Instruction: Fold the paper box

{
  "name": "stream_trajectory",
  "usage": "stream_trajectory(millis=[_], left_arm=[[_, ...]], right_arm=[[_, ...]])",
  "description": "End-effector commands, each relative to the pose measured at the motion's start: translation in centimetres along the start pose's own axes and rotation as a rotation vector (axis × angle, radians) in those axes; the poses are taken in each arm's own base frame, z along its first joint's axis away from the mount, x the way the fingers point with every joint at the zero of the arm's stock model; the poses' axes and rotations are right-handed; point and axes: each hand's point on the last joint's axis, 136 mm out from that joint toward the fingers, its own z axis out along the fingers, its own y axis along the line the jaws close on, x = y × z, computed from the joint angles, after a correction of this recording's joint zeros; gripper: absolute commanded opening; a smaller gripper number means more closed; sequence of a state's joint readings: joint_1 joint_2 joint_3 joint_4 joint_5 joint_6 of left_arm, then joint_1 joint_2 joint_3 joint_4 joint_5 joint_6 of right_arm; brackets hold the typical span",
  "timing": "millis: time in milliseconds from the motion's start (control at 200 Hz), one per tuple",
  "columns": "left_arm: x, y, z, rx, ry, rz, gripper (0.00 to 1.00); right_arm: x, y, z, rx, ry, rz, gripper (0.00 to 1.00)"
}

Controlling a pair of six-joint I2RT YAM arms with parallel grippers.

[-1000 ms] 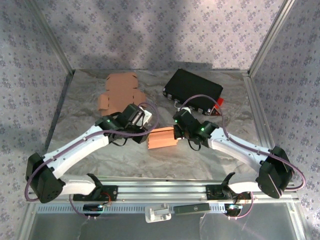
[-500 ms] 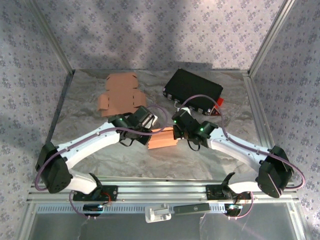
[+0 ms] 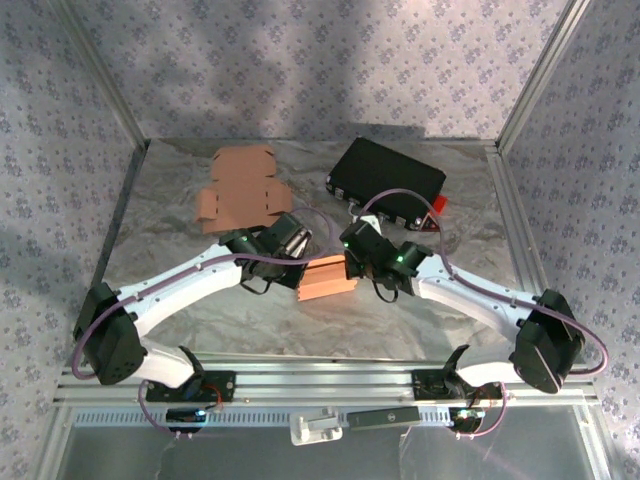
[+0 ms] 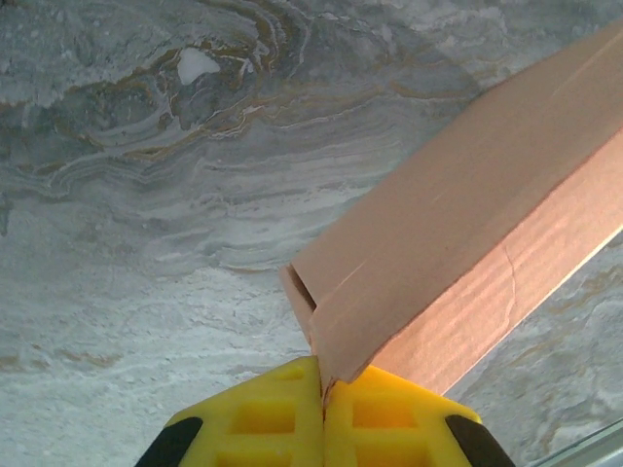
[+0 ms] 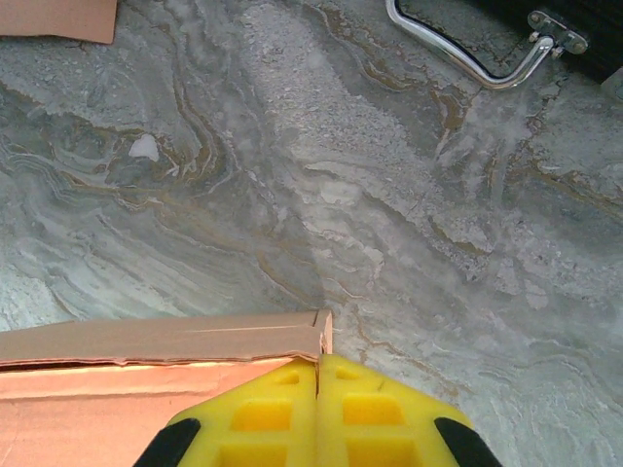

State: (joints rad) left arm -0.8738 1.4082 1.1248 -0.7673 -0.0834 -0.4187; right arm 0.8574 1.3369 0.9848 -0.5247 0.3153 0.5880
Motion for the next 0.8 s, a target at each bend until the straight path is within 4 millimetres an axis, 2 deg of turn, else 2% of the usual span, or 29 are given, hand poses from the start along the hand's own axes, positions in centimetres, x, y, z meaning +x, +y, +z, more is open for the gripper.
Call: stream_trajectory(millis=[0, 330, 540, 795], left_arm=[[-0.52, -1.28, -0.62, 0.049, -0.012, -0.107, 0.07], [-0.17, -1.74, -0.82, 0.037, -0.024, -0.194, 0.15], [0.17, -1.95, -0.54, 0.026, -0.025, -0.225, 0.15], [-0.16, -1.98, -1.37, 0.009, -0.061, -0.236, 0.15]], right_arm=[[0.28, -0.41, -0.20, 0.050, 0.010, 0.015, 0.00], [0.84, -0.21, -0.02, 0.069, 0.012, 0.036, 0.00], [0.90, -0.21, -0.01, 0.075, 0.010, 0.040, 0.00], [0.91, -0.40, -0.15, 0.085, 0.008, 0.046, 0.00]])
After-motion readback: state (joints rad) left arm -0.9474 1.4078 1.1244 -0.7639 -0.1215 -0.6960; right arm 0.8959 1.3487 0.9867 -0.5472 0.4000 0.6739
